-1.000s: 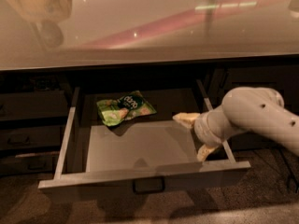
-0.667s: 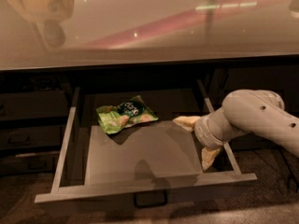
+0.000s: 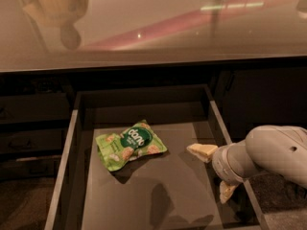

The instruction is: Open top drawer

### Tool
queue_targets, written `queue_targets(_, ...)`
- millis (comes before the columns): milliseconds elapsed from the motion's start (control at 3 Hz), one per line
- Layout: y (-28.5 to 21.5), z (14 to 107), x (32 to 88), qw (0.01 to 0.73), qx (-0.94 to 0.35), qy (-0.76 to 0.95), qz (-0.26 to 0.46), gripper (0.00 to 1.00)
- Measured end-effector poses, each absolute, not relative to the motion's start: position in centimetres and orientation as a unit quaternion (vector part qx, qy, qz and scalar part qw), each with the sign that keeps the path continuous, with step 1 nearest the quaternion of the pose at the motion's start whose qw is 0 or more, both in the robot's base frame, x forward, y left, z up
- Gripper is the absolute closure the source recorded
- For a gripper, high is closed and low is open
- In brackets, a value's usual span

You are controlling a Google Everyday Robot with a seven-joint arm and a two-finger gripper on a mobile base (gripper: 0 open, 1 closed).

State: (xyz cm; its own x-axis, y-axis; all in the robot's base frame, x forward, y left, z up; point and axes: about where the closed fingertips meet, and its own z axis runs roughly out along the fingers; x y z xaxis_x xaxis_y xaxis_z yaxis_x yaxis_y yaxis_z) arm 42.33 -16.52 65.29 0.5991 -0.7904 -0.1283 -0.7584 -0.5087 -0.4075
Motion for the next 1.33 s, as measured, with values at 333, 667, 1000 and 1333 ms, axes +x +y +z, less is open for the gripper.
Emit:
queue_targets(333, -16.5, 65.3, 42.3, 0.216, -0.868, 0.446, -0.037, 0.0)
queue_targets(667, -16.3, 66.1, 43.1, 0.224, -0.867, 0.446, -0.022, 0.0)
queue_targets(1000, -15.3, 70.2, 43.2, 0.248, -0.867, 0.431, -0.035, 0.0)
queue_targets(1333, -15.3, 70.2, 43.2, 0.248, -0.867, 0.431, -0.035, 0.0)
